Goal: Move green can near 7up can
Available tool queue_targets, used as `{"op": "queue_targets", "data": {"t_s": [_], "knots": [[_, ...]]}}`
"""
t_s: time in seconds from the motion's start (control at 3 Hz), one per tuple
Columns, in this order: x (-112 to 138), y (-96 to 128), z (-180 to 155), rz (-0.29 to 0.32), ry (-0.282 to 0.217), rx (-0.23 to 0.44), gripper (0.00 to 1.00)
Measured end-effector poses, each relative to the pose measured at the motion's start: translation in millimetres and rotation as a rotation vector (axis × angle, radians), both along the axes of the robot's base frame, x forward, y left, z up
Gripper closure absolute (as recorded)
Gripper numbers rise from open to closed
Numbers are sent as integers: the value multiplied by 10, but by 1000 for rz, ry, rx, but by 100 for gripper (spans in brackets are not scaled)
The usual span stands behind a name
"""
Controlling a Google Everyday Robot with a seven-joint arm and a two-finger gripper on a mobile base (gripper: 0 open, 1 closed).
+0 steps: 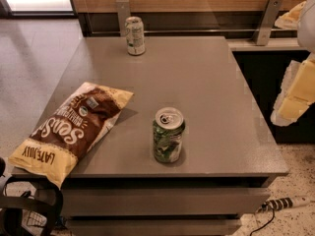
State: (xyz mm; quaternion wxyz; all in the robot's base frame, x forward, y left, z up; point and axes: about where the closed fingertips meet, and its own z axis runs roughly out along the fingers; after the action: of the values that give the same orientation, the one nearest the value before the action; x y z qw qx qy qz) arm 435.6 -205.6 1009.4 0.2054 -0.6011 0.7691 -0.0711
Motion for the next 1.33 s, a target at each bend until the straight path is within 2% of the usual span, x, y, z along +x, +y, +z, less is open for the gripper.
{"op": "queue_targets", "data": {"t_s": [0.33,0.67,1.0,1.33], "knots": [[0,0,0,0,0,0,0],[0,77,-85,27,1,69,0],[82,102,-712,112,4,274,0],[43,337,-1069,232,24,481,0]]}}
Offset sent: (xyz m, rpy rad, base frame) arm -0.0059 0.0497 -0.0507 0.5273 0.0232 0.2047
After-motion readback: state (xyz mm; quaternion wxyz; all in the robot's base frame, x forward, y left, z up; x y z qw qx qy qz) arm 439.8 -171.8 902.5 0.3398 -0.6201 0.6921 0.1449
